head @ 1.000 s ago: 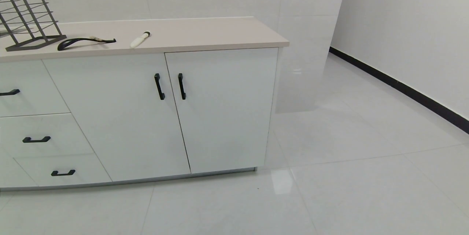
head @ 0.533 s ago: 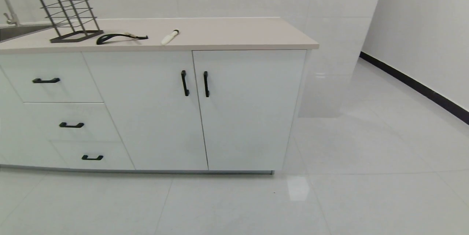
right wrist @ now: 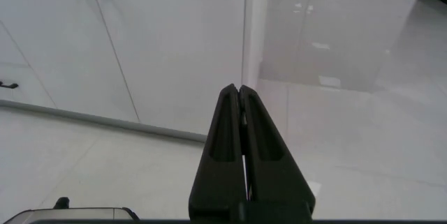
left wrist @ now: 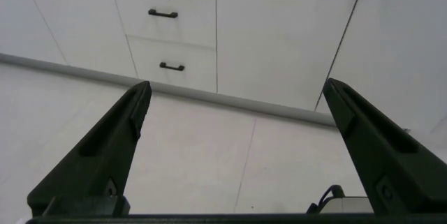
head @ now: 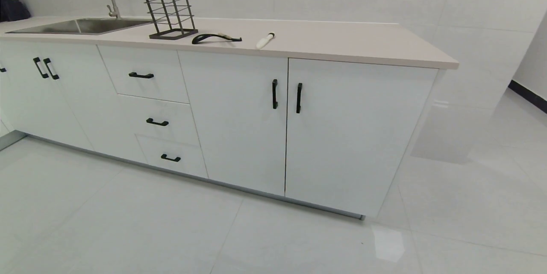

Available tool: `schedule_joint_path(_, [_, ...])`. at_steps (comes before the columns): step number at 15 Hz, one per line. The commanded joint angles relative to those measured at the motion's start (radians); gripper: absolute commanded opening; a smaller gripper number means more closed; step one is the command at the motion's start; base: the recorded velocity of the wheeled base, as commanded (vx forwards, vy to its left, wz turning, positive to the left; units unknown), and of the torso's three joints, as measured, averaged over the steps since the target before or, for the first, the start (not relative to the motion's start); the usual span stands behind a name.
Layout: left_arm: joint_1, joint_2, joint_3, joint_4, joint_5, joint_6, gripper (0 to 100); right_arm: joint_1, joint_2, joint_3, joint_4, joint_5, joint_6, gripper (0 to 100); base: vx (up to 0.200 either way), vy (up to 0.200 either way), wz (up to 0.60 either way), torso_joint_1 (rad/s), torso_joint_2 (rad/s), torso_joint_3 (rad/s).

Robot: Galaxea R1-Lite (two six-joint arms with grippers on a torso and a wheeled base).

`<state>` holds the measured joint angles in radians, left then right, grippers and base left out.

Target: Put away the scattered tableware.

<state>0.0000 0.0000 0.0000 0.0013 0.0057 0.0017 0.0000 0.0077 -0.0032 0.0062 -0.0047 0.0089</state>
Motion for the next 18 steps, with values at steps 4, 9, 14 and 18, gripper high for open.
schedule_joint_path(4, [0.000, 0.000, 0.000, 0.000, 0.000, 0.000, 100, 0.000, 0.005, 0.000, 0.000, 0.000, 0.000, 0, 0.200, 0.050, 0.00, 0.002, 0.00, 0.000])
schedule_joint_path(9, [0.000, 0.000, 0.000, 0.000, 0.000, -0.002, 100, 0.000, 0.005, 0.000, 0.000, 0.000, 0.000, 0, 0.040, 0.200, 0.00, 0.004, 0.00, 0.000])
schedule_joint_path(14, [0.000, 0.000, 0.000, 0.000, 0.000, -0.003, 100, 0.000, 0.005, 0.000, 0.000, 0.000, 0.000, 0, 0.000, 0.200, 0.00, 0.002, 0.01, 0.002])
schedule_joint_path(18, [0.000, 0.000, 0.000, 0.000, 0.000, -0.003, 100, 0.000, 0.005, 0.000, 0.000, 0.000, 0.000, 0, 0.200, 0.200, 0.00, 0.000, 0.00, 0.007])
